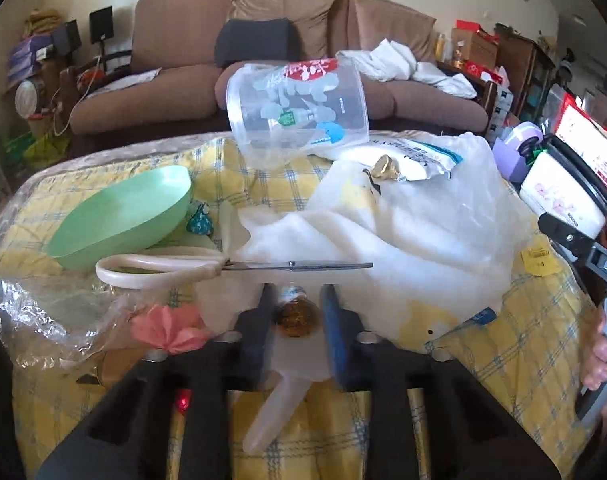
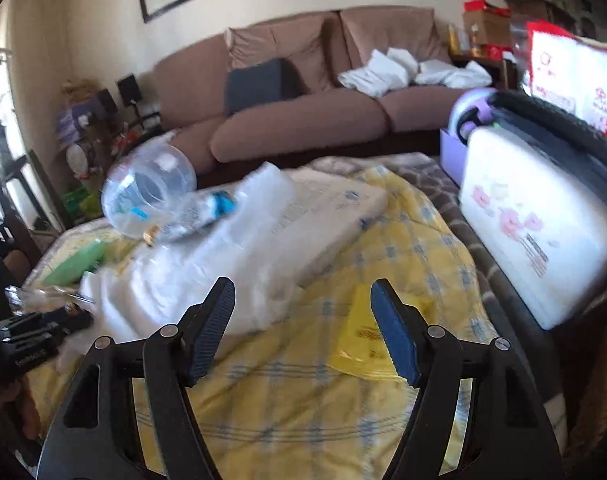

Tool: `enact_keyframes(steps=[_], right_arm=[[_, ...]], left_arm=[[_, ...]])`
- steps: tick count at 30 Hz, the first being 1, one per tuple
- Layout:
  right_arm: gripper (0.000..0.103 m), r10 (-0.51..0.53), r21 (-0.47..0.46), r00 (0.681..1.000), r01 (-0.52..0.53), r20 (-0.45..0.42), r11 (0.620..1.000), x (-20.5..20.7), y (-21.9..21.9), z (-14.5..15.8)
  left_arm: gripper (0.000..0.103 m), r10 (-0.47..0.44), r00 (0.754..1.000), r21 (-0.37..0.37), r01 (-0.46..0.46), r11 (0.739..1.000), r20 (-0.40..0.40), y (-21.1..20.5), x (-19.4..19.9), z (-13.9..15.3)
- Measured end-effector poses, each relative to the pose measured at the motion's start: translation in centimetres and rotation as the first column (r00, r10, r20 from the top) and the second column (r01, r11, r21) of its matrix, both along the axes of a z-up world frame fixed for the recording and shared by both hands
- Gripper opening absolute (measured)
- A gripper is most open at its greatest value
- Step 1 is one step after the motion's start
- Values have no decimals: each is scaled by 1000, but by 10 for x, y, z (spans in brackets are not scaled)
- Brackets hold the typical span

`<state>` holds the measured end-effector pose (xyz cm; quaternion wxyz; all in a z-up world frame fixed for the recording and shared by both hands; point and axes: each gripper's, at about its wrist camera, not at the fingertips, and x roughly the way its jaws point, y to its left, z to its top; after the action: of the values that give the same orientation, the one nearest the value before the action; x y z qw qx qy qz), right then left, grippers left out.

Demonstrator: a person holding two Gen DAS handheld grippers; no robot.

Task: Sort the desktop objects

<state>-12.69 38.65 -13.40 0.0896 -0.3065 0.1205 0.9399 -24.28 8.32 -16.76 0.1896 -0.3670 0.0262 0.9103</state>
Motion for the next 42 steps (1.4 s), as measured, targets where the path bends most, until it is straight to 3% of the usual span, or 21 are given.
enact_keyframes(steps=[5,11,14,16,18,22,25,28,32,37,39,42], right_arm=[[68,3,-34,1000,-4,-18,999,6,6,0],[69,4,-118,998,-10,-58,993,11,13,3],[58,43,-217,992,-68,-118,974,14,16,6],[50,107,-218,985,-134,-132,967,10,4,11],[43,160,-189,979,-183,-129,965,5,-15,16],[42,218,-152,974,-226,-66,962,-11,-49,23],[43,264,-75,964,-265,-26,961,-20,-78,31],[42,329,-12,942,-329,58,944,-51,-102,36],[42,369,67,915,-383,162,921,-114,-121,37],[35,387,242,873,-461,297,854,-157,-155,20],[23,371,332,854,-492,366,805,-160,-169,7],[13,373,372,837,-520,400,769,-155,-175,-6]], left_arm=[[20,8,999,86,-13,996,51,-13,8,5],[20,-33,999,23,32,999,37,-28,48,53],[20,25,1000,35,-25,999,15,-48,79,89],[20,79,997,-2,-79,997,-12,-60,99,111],[20,140,989,2,-140,990,-36,-72,118,129],[20,213,976,43,-211,977,-47,-92,145,155],[20,227,969,7,-227,974,-96,-99,158,173],[20,238,961,1,-241,971,-143,-108,163,185],[20,273,955,35,-271,962,-115,-134,160,185],[20,313,945,62,-308,949,-97,-162,159,186],[20,325,941,74,-319,945,-97,-170,159,187],[20,333,937,93,-325,941,-103,-179,161,190]])
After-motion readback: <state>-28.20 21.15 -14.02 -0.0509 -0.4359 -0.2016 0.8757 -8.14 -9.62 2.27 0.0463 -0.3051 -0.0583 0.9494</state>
